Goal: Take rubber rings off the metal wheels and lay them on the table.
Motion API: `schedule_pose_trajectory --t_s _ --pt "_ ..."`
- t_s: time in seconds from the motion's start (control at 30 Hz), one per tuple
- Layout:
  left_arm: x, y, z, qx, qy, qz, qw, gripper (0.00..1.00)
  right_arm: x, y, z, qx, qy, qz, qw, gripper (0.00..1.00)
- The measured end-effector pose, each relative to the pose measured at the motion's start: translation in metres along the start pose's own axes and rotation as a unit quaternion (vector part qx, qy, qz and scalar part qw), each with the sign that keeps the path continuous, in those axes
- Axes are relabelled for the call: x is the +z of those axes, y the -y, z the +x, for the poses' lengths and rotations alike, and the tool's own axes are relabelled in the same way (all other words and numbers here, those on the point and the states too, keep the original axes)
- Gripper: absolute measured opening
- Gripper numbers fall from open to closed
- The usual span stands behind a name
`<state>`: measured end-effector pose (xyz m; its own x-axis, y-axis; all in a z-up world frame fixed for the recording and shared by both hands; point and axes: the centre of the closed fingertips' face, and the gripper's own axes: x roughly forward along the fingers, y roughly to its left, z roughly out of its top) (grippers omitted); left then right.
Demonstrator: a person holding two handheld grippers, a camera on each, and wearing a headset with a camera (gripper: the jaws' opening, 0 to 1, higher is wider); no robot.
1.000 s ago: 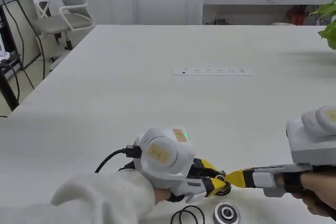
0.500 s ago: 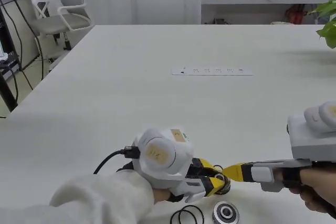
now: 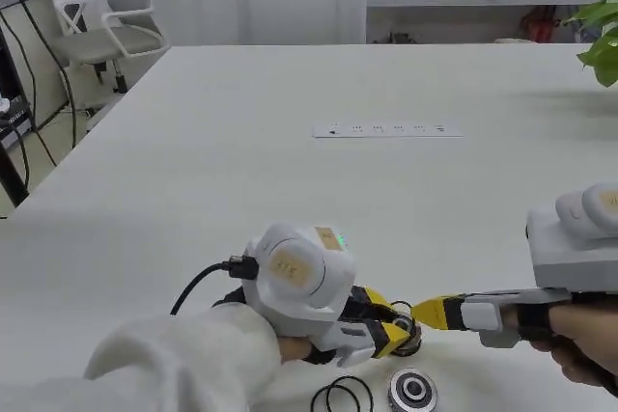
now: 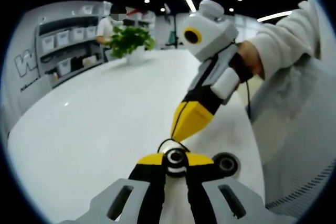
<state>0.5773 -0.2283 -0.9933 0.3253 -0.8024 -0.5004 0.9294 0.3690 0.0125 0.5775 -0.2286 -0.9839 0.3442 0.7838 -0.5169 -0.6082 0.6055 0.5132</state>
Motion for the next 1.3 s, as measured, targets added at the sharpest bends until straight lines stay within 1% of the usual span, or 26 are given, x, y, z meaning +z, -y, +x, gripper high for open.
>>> schedule_pose_trajectory --t_s 0.07,0.1,0.23,0.3,0.37,0.47,0.5,0.57,0.63,0.73,0.77,0.8,0.87,0.97,1.03,1.1,1.13,1.2,1.27,1.3 --pt "0.007 -0.001 -0.004 -0.004 0.01 -0.009 0.9999 0.16 0.001 0.001 -0.001 -0.001 0.002 0.003 1.0 0.0" --pt "0.011 -0.002 -0.005 -0.001 0.015 -0.009 0.9998 0.19 0.001 0.001 -0.001 -0.002 0.004 0.003 1.0 0.0" --pt "0.022 -0.007 -0.012 0.011 0.023 -0.001 0.9997 0.26 0.006 0.003 -0.004 -0.004 0.014 0.008 0.9999 0.0" --pt "0.028 -0.006 -0.016 0.01 0.028 0.007 0.9995 0.27 0.008 0.003 -0.005 -0.004 0.019 0.011 0.9997 0.0" --pt "0.032 -0.006 -0.019 0.011 0.026 0.018 0.9994 0.3 0.01 0.004 -0.006 -0.005 0.023 0.013 0.9996 0.0" --pt "0.04 -0.002 -0.023 0.009 0.025 0.022 0.9994 0.4 0.011 0.004 -0.007 -0.004 0.026 0.013 0.9996 0.0" --pt "0.046 0.002 -0.025 0.004 0.031 0.031 0.999 0.42 0.012 0.003 -0.007 -0.004 0.026 0.012 0.9996 0.0" --pt "0.054 0.008 -0.029 0.001 0.031 0.051 0.9982 0.44 0.014 0.002 -0.008 -0.003 0.03 0.011 0.9995 0.0" --pt "0.061 0.012 -0.033 -0.001 0.036 0.065 0.9973 0.44 0.017 0.001 -0.009 -0.001 0.035 0.012 0.9993 0.0" --pt "0.069 0.018 -0.038 -0.009 0.046 0.062 0.997 0.46 0.022 -0.002 -0.011 0.001 0.04 0.006 0.9992 0.0" --pt "0.07 0.02 -0.039 -0.013 0.047 0.063 0.9968 0.48 0.024 -0.004 -0.012 0.003 0.043 0.006 0.9991 0.0" --pt "0.071 0.022 -0.041 -0.016 0.046 0.07 0.9963 0.48 0.027 -0.005 -0.013 0.005 0.048 0.006 0.9988 0.0" --pt "0.074 0.023 -0.046 -0.014 0.047 0.085 0.9952 0.49 0.032 -0.008 -0.015 0.01 0.058 0.006 0.9982 0.0" --pt "0.078 0.025 -0.056 -0.013 0.055 0.09 0.9944 0.51 0.037 -0.01 -0.018 0.012 0.064 0.002 0.9979 0.0" --pt "0.078 0.024 -0.062 -0.011 0.058 0.092 0.994 0.52 0.039 -0.011 -0.019 0.014 0.068 0.001 0.9976 0.0" --pt "0.076 0.019 -0.072 0.004 0.06 0.109 0.9922 0.55 0.041 -0.012 -0.019 0.016 0.073 0.003 0.9972 0.0" --pt "0.074 0.018 -0.076 0.009 0.061 0.107 0.9923 0.57 0.042 -0.012 -0.02 0.018 0.075 0.004 0.997 0.0" --pt "0.071 0.014 -0.086 0.016 0.069 0.089 0.9936 0.58 0.043 -0.013 -0.02 0.02 0.076 0.005 0.9969 0.0" --pt "0.067 0.011 -0.097 0.024 0.082 0.069 0.994 0.59 0.045 -0.014 -0.02 0.022 0.079 0.006 0.9966 0.0" --pt "0.063 0.01 -0.102 0.03 0.081 0.064 0.9942 0.6 0.045 -0.015 -0.021 0.023 0.08 0.007 0.9965 0.0"
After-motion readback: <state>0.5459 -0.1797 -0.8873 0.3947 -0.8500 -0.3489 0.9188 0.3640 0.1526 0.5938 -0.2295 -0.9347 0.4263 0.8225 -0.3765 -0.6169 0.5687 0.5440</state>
